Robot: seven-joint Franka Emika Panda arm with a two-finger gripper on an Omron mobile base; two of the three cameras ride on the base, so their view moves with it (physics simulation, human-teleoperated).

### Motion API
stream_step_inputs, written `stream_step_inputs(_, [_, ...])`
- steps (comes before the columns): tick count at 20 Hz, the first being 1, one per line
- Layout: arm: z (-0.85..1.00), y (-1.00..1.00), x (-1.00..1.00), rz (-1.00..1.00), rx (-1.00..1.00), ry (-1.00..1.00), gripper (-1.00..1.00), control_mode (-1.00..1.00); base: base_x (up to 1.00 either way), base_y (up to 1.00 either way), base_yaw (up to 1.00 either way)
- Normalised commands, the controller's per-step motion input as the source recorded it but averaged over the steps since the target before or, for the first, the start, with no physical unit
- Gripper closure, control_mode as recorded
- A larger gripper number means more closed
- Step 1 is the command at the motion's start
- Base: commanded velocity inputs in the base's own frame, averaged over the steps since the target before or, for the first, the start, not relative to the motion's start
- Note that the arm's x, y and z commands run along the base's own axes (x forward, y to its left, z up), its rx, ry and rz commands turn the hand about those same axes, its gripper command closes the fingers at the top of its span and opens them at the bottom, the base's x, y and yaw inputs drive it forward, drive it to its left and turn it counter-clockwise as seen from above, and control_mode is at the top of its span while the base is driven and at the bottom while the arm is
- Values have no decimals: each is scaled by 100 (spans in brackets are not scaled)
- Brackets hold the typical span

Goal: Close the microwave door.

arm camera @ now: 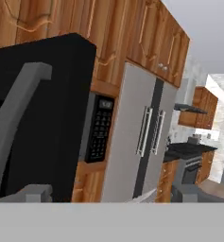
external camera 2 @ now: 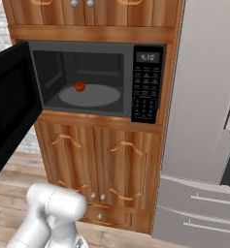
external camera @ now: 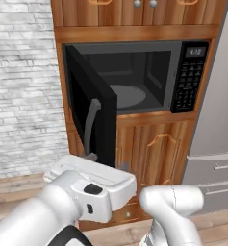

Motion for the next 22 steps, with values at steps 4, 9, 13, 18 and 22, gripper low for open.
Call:
stream_step_inputs(4, [-20,100,25,-39,-9,-7,-100,-100,0,0,0])
stream_step_inputs(9, [-45,51,87,-41,-11,-5,-100,-100,0,0,0])
stream_step_inputs(13, [-53,-4,100,-32,-6,0,-100,-100,0,0,0])
stream_step_inputs(18, [-41,-21,100,-20,0,0,-100,-100,0,0,0])
stream_step_inputs(22, [-8,-44,75,-8,0,1,-100,-100,0,0,0])
